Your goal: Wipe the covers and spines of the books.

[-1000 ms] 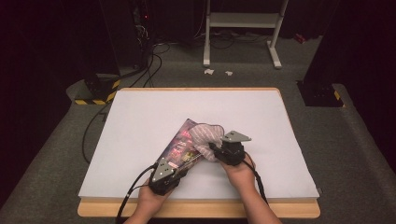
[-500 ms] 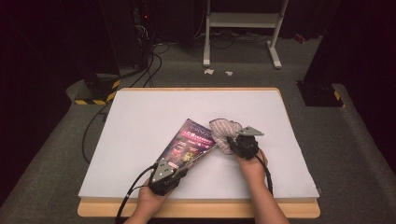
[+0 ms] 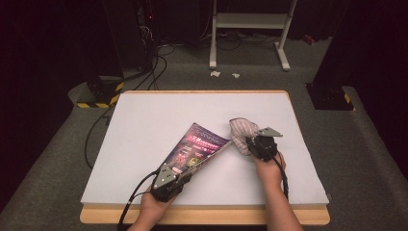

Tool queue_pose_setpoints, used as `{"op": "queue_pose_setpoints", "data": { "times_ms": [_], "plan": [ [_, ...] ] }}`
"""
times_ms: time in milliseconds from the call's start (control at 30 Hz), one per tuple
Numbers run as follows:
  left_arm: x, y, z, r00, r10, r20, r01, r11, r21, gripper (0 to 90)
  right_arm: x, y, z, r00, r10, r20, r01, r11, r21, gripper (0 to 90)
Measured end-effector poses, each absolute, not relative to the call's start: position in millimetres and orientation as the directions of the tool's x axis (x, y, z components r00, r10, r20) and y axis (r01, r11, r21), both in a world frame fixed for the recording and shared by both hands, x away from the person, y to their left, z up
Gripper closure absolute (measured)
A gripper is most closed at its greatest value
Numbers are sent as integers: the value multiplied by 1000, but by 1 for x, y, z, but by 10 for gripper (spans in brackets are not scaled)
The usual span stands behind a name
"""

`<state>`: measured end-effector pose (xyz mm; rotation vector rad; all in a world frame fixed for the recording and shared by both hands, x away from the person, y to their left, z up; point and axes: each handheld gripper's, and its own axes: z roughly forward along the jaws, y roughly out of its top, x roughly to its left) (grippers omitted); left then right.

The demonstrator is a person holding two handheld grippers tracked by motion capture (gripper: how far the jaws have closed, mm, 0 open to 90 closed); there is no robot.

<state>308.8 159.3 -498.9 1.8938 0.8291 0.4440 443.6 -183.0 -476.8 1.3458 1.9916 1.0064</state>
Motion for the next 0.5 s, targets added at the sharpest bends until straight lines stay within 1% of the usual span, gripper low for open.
{"op": "queue_pose_setpoints", "data": {
  "times_ms": [300, 500],
  "plan": [
    [312, 158, -499, 704, 708, -54, 352, -283, 892, 827, 427, -190, -454, -363, 931, -28, 483, 213, 849, 685],
    [314, 159, -498, 705, 707, -58, 351, -277, 895, 828, 418, -208, -452, -340, 940, -34, 495, 210, 843, 681]
  ]
}}
